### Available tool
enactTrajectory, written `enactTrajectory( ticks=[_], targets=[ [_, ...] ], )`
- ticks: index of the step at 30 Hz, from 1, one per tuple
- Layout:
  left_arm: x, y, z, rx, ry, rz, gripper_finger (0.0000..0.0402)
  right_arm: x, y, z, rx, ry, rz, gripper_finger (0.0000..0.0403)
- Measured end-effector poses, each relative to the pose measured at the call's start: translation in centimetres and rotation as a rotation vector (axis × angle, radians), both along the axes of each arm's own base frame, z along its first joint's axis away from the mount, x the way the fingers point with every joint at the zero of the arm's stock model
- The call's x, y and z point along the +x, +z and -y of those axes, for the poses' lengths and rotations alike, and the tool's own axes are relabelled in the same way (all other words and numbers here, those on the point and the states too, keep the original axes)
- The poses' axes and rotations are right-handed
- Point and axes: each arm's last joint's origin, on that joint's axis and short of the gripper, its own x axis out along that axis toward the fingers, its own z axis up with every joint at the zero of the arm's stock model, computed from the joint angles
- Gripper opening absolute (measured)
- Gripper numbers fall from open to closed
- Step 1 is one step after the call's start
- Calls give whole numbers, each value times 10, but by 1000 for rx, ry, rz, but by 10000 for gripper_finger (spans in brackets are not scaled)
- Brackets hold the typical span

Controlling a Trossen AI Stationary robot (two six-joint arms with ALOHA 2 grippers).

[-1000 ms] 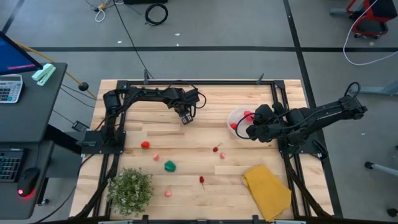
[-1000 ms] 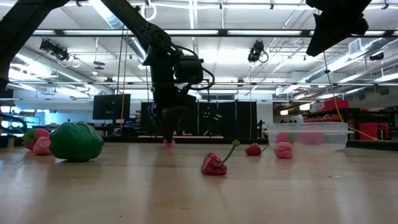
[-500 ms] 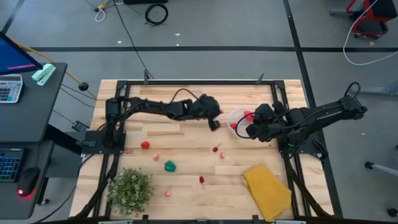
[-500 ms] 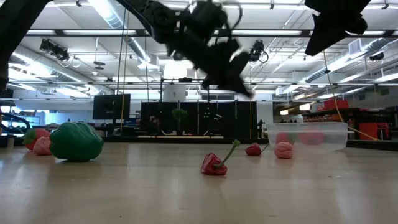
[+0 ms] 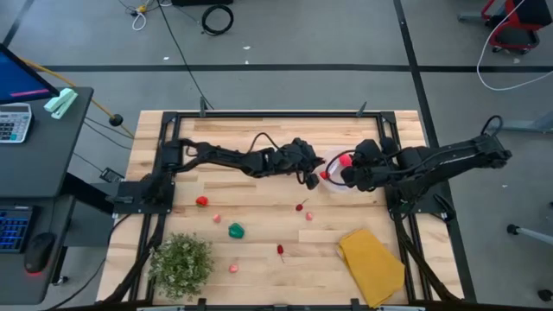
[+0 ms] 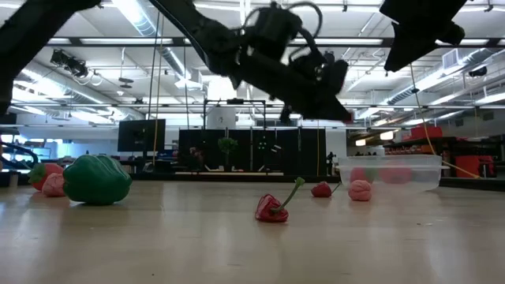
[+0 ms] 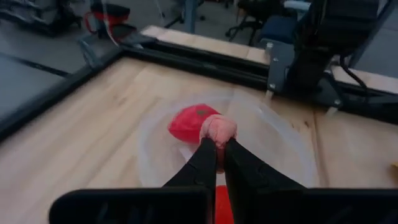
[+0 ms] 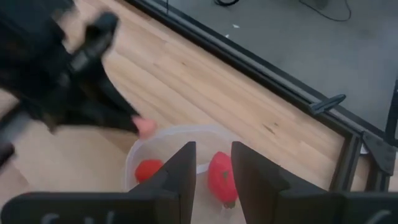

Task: Pick and placing Produce into tupperware
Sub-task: Put the pink peach into the transparent container

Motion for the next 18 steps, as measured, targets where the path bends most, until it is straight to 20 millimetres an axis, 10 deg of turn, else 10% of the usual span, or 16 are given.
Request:
enactTrajectory(
  ticks=[18],
  targets=[
    [47, -46, -3, -28, -112, -262, 63, -7, 7, 6, -65, -22, 30, 110]
  ],
)
